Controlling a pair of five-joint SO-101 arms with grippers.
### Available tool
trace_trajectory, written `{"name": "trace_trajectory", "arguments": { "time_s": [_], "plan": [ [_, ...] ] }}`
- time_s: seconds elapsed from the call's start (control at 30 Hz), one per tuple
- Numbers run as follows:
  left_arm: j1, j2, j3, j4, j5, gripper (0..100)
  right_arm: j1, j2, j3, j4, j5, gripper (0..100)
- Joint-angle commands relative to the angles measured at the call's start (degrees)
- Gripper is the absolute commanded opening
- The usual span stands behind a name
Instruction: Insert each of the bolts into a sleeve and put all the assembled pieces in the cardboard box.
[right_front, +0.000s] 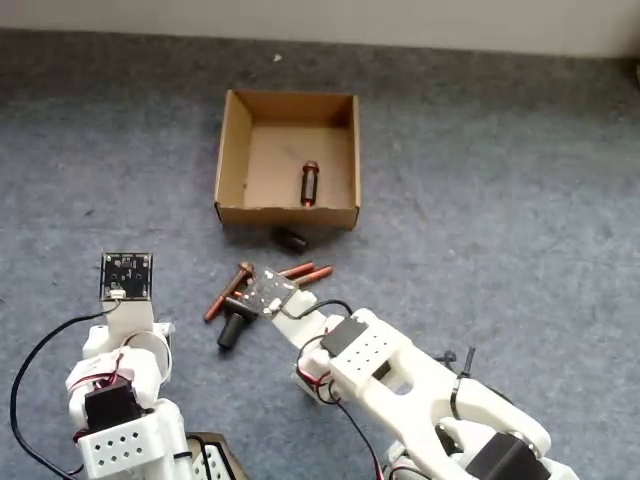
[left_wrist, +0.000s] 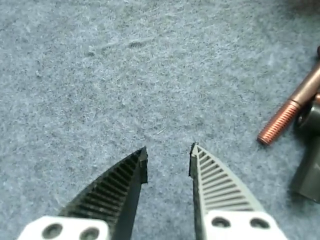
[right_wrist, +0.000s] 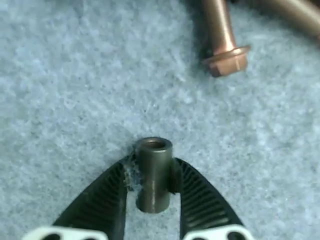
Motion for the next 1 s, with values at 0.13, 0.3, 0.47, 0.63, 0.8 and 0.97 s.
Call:
{"name": "trace_trajectory", "arguments": {
  "time_s": [0.13, 0.3, 0.47, 0.63, 0.8, 0.97],
  "plan": [
    [-0.7, -0.4, -0.6, -0.1, -0.4, 16, 12.3, -5.8, -7.5, 2.9, -14.8, 0.5],
    [-0.4, -0.3, -3.6, 0.4, -0.3, 16, 21.8, -13.8, -8.1, 2.4, -29.2, 0.5],
    [2.4, 0.2, -8.2, 0.0, -1.0, 16, 32.0, -17.9, -4.5, -5.4, -38.5, 0.5],
    [9.2, 0.6, -16.9, 0.4, -3.3, 16, 37.0, -17.9, 5.5, -20.1, -41.3, 0.5],
    [16.7, 11.2, -26.3, 4.0, -3.5, 16, 39.7, -18.0, 10.6, -26.9, -41.3, 0.5],
    [23.1, 32.2, -36.8, 4.8, -6.8, 16, 40.0, -18.0, 10.7, -27.3, -41.3, 0.5]
  ]
}}
